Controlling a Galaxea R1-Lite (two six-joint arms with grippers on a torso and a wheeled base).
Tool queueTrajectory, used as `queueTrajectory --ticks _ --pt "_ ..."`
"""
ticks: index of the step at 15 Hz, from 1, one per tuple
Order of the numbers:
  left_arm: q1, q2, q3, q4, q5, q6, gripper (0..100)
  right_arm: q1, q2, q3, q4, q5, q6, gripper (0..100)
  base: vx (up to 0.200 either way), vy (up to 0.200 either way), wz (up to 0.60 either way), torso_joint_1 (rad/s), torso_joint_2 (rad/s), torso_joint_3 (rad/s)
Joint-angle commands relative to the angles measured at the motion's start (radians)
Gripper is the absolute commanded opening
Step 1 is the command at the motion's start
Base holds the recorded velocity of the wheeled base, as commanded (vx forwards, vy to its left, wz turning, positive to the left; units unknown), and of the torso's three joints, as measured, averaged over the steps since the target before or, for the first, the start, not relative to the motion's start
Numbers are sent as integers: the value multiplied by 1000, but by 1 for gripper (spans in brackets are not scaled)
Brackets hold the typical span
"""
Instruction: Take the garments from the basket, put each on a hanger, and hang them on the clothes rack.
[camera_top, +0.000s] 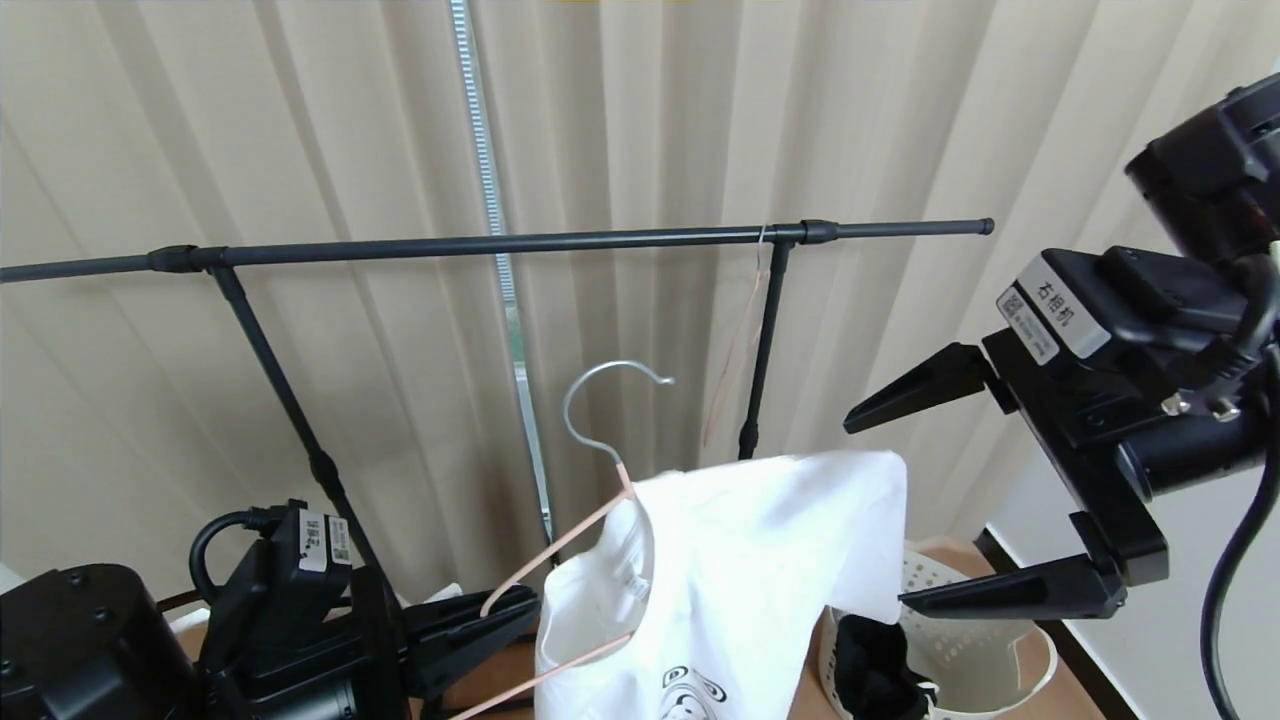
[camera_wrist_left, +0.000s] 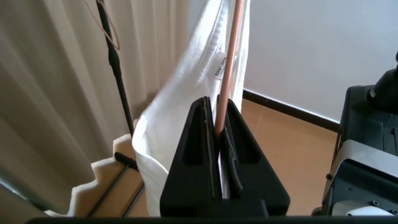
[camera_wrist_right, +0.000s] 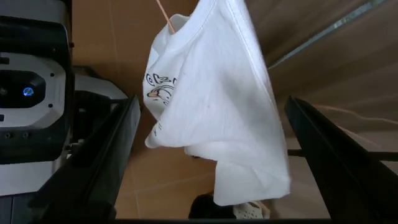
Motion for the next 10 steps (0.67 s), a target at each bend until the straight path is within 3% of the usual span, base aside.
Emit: queueTrajectory --ticks 1,3,10 --pt "-14 3 0 -1 0 12 0 -61 186 -174 155 108 -114 100 0 0 0 0 0 0" --pt "-37 6 0 -1 1 32 0 -76 279 -272 227 146 -156 100 0 0 0 0 0 0" --pt "-48 -3 0 -1 3 32 0 -58 347 -270 227 163 -160 100 0 0 0 0 0 0"
